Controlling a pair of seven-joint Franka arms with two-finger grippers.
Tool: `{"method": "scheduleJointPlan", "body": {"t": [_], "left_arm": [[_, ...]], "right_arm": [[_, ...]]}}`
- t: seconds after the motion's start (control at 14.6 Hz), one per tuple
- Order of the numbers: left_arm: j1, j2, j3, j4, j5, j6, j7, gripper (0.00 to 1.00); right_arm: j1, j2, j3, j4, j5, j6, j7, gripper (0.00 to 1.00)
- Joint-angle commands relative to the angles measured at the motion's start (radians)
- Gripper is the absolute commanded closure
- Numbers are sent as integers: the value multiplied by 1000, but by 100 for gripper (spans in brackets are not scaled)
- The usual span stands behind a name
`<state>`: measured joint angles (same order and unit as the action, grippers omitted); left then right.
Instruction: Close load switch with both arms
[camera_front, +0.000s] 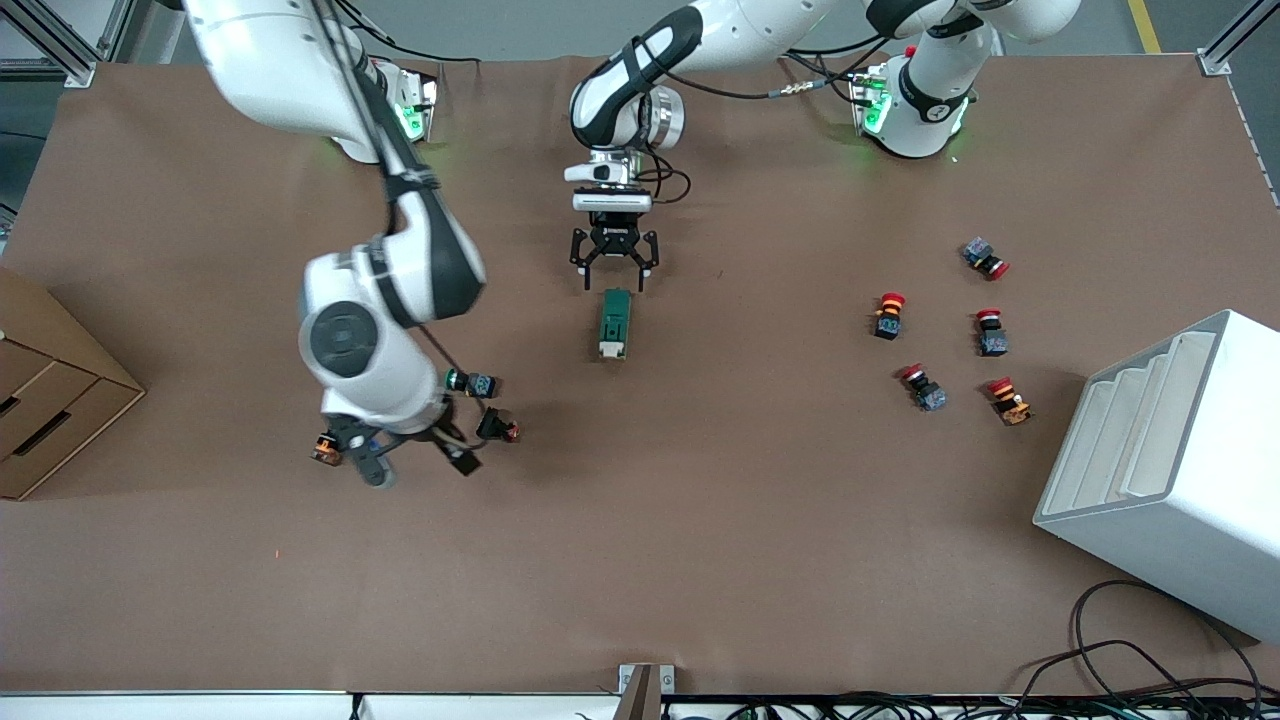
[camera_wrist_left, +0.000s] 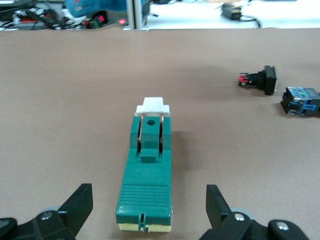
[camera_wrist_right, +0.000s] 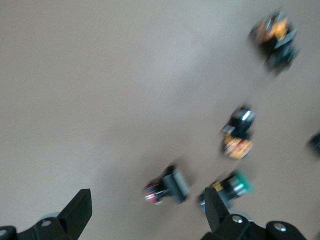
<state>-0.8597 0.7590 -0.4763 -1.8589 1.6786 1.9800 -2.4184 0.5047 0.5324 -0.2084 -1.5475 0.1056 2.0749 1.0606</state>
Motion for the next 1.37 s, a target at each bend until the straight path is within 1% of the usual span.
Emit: {"method": "scheduleJointPlan", "body": {"t": [0.0, 0.14, 0.2, 0.34, 0.55, 0.68, 0.82, 1.09, 1.23, 1.3], "left_arm": [[8, -85, -18, 30, -184, 5, 143, 0], [24, -125, -19, 75, -305, 8, 240, 0], [31, -138, -21, 111, -363, 8, 281, 0], [66, -164, -19, 191, -503, 8, 402, 0], [145, -225, -19, 294, -722, 5, 615, 0], [226, -288, -19, 322, -850, 3, 764, 0], [330, -357, -19, 334, -998, 0, 927, 0], [536, -449, -19, 371, -1249, -10, 1224, 0], [625, -478, -19, 377, -1316, -52, 1358, 0], [660, -481, -21, 397, -1338, -84, 1412, 0]], "right_arm": [[-118, -86, 24, -23, 6, -119, -322, 0], [-194, -135, 20, -22, 6, -201, -538, 0], [-233, -158, 17, -22, 3, -244, -662, 0], [-313, -195, 15, 1, -3, -324, -834, 0], [-419, -197, 14, 143, -21, -516, -1043, 0], [-460, -193, 15, 223, -75, -587, -1112, 0], [-459, -195, 15, 265, -133, -598, -1125, 0], [-462, -193, 17, 287, -142, -601, -1124, 0], [-465, -193, 20, 287, -121, -599, -1124, 0], [-454, -193, 24, 287, -119, -607, -1119, 0]]}}
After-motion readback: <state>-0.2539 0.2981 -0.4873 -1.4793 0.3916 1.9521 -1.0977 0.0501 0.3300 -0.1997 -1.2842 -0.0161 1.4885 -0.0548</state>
